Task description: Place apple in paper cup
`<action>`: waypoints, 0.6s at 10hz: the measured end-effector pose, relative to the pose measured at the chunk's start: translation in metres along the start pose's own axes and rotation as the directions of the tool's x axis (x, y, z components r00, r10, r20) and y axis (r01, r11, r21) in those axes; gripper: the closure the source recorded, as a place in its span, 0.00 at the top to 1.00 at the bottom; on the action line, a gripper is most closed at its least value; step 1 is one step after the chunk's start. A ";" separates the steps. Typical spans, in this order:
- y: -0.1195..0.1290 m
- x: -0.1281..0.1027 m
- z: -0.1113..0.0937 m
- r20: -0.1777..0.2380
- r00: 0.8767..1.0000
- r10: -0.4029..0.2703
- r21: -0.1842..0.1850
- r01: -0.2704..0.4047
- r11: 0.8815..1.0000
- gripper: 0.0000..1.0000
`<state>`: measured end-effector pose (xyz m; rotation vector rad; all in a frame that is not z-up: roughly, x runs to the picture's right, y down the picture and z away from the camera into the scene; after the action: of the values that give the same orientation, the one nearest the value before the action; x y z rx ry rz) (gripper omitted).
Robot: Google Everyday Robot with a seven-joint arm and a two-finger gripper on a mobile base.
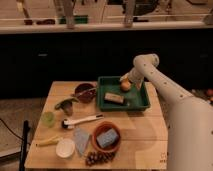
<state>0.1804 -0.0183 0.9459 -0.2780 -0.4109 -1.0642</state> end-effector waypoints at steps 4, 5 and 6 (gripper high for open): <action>0.002 0.008 0.010 0.002 0.998 -0.058 0.028 0.058 0.998 0.80; 0.003 0.009 0.012 -0.008 0.997 -0.075 0.040 0.076 0.996 0.80; 0.004 0.008 0.015 -0.018 0.996 -0.091 0.042 0.092 0.995 0.80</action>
<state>0.1839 -0.0163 0.9631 -0.2139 -0.4352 -1.1454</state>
